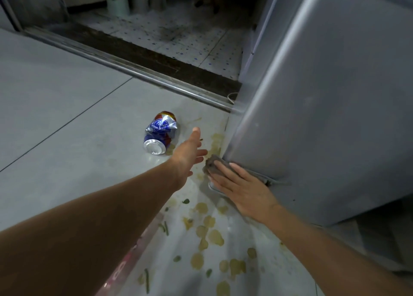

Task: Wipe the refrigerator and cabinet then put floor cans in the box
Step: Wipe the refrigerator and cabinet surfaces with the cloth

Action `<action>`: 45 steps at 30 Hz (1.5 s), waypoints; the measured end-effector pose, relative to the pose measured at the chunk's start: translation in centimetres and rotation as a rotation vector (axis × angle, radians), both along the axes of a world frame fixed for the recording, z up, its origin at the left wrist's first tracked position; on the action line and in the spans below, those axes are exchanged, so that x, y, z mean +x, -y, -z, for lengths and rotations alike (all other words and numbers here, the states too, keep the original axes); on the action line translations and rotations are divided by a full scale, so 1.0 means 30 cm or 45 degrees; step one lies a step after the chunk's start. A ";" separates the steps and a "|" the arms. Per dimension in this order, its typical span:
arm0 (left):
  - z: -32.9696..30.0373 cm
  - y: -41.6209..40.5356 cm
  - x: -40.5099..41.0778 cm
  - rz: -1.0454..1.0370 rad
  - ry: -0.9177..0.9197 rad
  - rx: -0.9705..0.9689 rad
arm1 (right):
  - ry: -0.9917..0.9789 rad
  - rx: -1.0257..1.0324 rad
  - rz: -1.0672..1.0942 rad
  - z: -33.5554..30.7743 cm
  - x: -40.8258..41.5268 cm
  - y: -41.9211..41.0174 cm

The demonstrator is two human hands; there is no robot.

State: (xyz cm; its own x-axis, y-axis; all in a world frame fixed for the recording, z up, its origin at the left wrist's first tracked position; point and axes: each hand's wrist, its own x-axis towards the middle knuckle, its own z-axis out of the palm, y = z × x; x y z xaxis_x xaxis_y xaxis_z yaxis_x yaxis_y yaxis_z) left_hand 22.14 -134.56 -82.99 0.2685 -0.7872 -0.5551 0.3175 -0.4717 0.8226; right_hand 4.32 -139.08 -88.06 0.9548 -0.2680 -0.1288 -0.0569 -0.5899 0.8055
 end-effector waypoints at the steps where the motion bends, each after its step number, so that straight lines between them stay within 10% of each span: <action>1: -0.001 -0.002 -0.003 0.008 0.010 -0.013 | -0.043 0.013 -0.001 -0.011 -0.011 -0.001; 12: -0.004 0.031 -0.153 -0.057 0.112 -0.263 | 0.932 -0.272 -0.151 -0.226 -0.130 0.100; 20: -0.018 -0.004 -0.198 -0.054 0.418 -0.288 | 0.103 -0.121 -0.053 0.012 -0.296 0.036; 29: 0.003 0.017 -0.276 -0.035 0.766 -0.243 | 0.939 -0.296 -0.179 -0.240 -0.415 0.138; 38: 0.014 0.037 -0.292 -0.133 1.018 -0.203 | -0.026 -0.097 0.007 -0.028 -0.604 0.072; 45: 0.046 0.034 -0.303 -0.179 0.948 -0.297 | 1.045 -0.152 0.081 -0.171 -0.728 0.126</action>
State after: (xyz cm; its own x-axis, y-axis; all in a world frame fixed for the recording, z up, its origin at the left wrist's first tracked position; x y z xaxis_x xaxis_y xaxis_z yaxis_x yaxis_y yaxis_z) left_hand 13.06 -135.60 -84.38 0.6102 -0.7921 -0.0149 -0.3113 -0.2570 0.9149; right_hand -17.52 -142.86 -82.92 0.7156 -0.2921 0.6345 -0.6836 -0.4792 0.5505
